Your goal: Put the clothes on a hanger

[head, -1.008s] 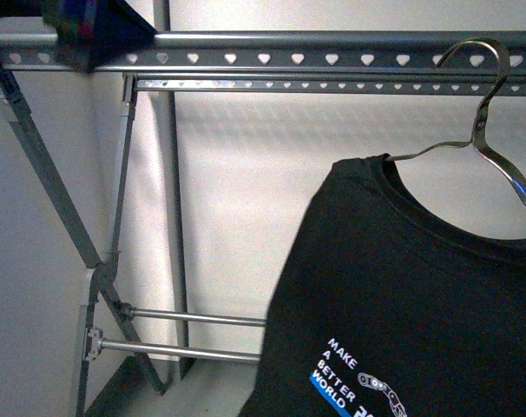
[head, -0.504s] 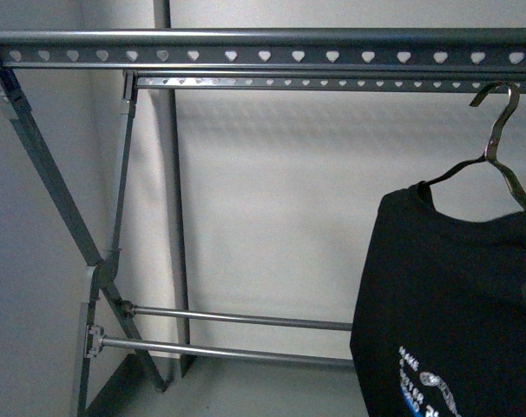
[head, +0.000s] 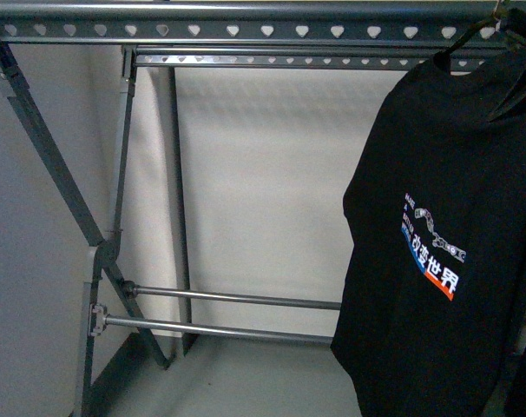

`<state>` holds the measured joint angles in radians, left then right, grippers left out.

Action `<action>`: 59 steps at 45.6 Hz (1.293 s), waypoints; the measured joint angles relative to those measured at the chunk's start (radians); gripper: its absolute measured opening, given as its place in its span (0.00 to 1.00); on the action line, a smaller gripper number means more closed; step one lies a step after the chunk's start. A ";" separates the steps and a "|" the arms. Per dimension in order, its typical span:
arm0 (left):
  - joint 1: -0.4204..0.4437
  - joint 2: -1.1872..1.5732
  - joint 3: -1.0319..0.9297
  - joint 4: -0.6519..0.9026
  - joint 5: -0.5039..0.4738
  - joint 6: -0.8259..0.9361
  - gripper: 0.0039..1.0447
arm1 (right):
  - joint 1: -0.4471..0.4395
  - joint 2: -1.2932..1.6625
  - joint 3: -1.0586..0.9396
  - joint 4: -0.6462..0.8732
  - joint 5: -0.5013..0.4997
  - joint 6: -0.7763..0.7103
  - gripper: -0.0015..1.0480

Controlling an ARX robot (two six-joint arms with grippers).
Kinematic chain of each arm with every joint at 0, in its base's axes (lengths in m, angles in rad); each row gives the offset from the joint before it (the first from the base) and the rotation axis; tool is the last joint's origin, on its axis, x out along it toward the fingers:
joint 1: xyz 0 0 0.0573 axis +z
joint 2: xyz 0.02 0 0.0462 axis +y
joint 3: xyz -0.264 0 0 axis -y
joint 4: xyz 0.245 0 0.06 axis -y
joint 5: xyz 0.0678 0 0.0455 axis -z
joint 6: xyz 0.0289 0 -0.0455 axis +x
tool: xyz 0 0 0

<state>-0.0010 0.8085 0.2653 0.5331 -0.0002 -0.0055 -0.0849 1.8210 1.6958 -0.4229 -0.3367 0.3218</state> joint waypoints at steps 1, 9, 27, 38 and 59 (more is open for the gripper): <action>0.000 -0.014 -0.016 0.001 0.000 0.000 0.03 | 0.002 0.023 0.034 -0.022 0.015 -0.002 0.07; 0.000 -0.112 -0.104 -0.002 0.000 0.000 0.03 | 0.033 0.197 0.230 -0.131 0.132 -0.015 0.07; 0.000 -0.324 -0.207 -0.111 0.000 0.001 0.03 | 0.065 -0.041 -0.310 0.459 0.213 -0.076 0.50; 0.000 -0.416 -0.246 -0.151 0.000 0.001 0.03 | -0.005 -0.676 -0.901 0.711 0.112 -0.028 0.90; 0.000 -0.592 -0.247 -0.311 0.000 0.003 0.03 | 0.082 -1.666 -1.545 0.402 0.335 -0.309 0.28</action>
<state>-0.0010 0.2165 0.0181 0.2218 -0.0002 -0.0021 -0.0029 0.1547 0.1509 -0.0212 -0.0013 0.0124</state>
